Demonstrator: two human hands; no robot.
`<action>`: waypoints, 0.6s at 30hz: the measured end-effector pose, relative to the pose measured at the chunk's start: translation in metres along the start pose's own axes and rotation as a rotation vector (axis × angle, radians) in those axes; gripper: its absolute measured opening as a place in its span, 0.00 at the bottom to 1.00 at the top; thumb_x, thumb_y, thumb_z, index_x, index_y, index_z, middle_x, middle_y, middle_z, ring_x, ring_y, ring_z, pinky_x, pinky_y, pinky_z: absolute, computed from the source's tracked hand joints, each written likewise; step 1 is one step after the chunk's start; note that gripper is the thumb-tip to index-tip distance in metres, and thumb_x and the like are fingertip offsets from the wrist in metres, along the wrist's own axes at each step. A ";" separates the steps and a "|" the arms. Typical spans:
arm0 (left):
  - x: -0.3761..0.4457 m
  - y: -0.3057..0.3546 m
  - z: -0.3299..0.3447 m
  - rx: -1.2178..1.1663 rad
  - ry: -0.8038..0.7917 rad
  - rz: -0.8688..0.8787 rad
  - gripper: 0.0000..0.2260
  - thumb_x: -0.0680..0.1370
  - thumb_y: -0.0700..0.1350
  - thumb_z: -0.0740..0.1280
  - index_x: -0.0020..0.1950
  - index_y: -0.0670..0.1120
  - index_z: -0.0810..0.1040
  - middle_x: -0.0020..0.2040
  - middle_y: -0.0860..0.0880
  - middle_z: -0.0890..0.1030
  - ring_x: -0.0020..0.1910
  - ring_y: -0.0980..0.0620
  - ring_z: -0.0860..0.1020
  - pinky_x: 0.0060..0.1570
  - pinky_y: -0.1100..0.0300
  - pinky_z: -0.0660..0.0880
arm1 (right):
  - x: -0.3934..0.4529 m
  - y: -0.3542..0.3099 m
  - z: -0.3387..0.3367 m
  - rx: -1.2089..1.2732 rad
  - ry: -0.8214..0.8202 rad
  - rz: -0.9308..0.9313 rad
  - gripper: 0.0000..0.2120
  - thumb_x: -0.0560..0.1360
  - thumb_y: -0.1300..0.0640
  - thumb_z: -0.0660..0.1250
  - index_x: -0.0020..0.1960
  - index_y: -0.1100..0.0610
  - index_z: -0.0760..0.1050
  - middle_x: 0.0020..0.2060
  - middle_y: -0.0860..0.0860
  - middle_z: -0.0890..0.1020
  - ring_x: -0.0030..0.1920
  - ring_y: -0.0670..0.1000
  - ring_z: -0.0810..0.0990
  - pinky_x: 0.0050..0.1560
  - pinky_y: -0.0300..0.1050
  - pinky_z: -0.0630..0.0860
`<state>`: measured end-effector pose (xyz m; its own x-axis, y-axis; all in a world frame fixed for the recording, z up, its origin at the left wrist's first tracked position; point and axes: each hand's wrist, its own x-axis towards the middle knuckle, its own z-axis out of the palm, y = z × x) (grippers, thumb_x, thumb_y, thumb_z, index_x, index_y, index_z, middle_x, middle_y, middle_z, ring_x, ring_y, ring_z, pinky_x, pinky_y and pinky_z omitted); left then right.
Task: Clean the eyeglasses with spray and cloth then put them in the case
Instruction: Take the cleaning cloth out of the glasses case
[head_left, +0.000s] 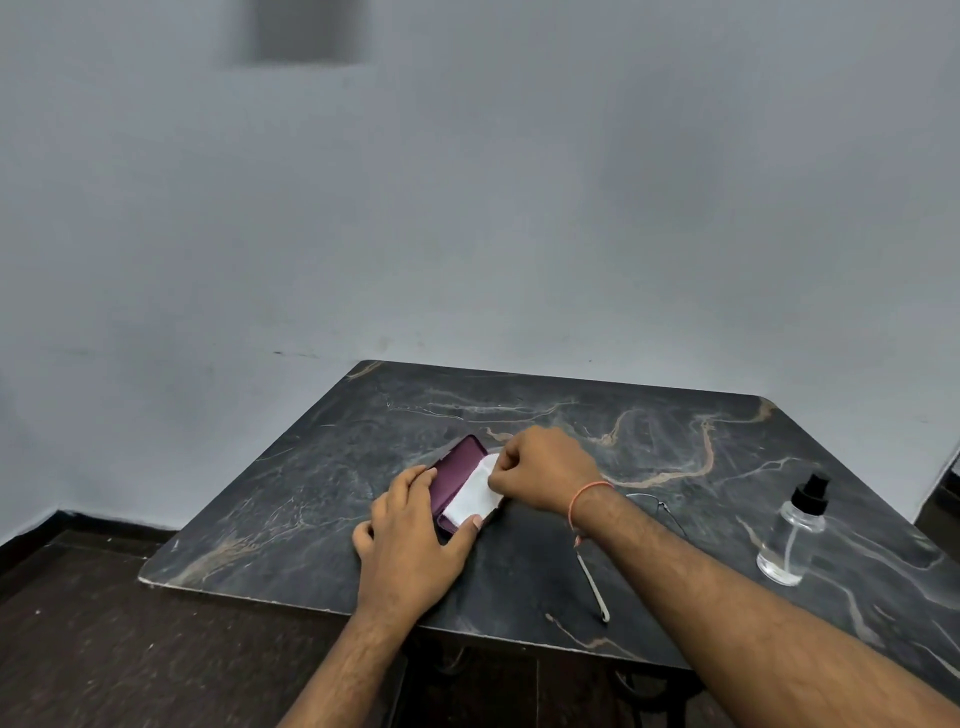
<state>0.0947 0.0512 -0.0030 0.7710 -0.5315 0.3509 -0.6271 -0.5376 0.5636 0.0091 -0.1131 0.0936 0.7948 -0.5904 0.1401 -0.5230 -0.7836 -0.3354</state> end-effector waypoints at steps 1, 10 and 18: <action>0.001 0.000 0.000 0.001 -0.013 0.001 0.39 0.76 0.75 0.61 0.83 0.59 0.62 0.81 0.61 0.61 0.79 0.52 0.65 0.74 0.42 0.64 | -0.004 0.003 -0.007 0.037 0.016 -0.003 0.05 0.70 0.51 0.72 0.36 0.49 0.84 0.40 0.45 0.89 0.43 0.48 0.86 0.42 0.44 0.81; -0.004 0.008 -0.010 -0.128 0.078 0.027 0.23 0.82 0.66 0.62 0.75 0.62 0.74 0.79 0.63 0.65 0.78 0.57 0.65 0.77 0.35 0.58 | -0.064 0.036 -0.077 0.136 0.131 -0.039 0.05 0.71 0.46 0.71 0.39 0.43 0.85 0.34 0.37 0.85 0.36 0.39 0.82 0.36 0.38 0.74; -0.029 0.084 -0.021 -0.628 -0.166 0.171 0.12 0.76 0.65 0.74 0.53 0.60 0.89 0.48 0.65 0.88 0.48 0.65 0.86 0.46 0.71 0.78 | -0.117 0.047 -0.096 -0.096 0.178 -0.105 0.09 0.73 0.40 0.67 0.46 0.42 0.83 0.38 0.39 0.85 0.41 0.42 0.83 0.39 0.41 0.78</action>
<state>0.0217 0.0352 0.0499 0.6081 -0.6956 0.3825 -0.5164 0.0193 0.8561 -0.1378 -0.0998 0.1506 0.7841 -0.5225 0.3349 -0.4735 -0.8525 -0.2215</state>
